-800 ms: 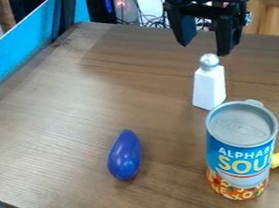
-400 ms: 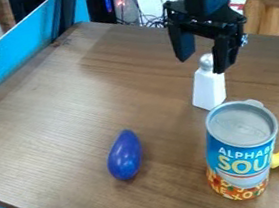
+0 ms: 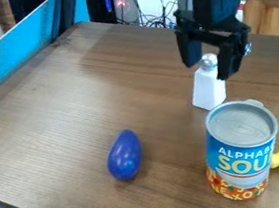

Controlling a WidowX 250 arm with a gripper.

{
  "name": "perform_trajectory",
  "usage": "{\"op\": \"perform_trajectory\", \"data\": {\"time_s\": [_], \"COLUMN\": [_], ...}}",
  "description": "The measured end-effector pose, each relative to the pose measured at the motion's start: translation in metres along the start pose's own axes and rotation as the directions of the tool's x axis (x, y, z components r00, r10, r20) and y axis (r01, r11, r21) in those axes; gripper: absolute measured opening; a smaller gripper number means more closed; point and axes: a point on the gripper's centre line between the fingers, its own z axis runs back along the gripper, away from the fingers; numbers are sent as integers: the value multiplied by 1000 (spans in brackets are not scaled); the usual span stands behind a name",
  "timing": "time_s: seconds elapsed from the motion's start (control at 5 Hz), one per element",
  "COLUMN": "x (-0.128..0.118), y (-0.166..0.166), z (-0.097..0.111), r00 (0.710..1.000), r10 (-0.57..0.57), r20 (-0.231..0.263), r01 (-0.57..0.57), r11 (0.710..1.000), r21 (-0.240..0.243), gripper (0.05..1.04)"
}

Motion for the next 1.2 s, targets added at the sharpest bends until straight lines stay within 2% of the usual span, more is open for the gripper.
{"op": "perform_trajectory", "data": {"time_s": [0.2, 0.4, 0.6, 0.8, 1.0, 1.2], "x": [11, 19, 27, 31, 24, 4], "y": [1, 4, 5, 4, 2, -2], "z": [-18, -29, -36, -39, -38, 1], "r00": [997, 993, 991, 993, 996, 993], "r10": [9, 25, 39, 55, 64, 103], "r20": [-73, -115, -131, -103, -68, 54], "r01": [-10, -27, -42, -57, -65, -102], "r11": [1000, 1000, 999, 998, 998, 995], "r21": [-19, -16, -14, -17, -17, -7], "gripper": [1001, 1001, 964, 696, 633, 633]}}
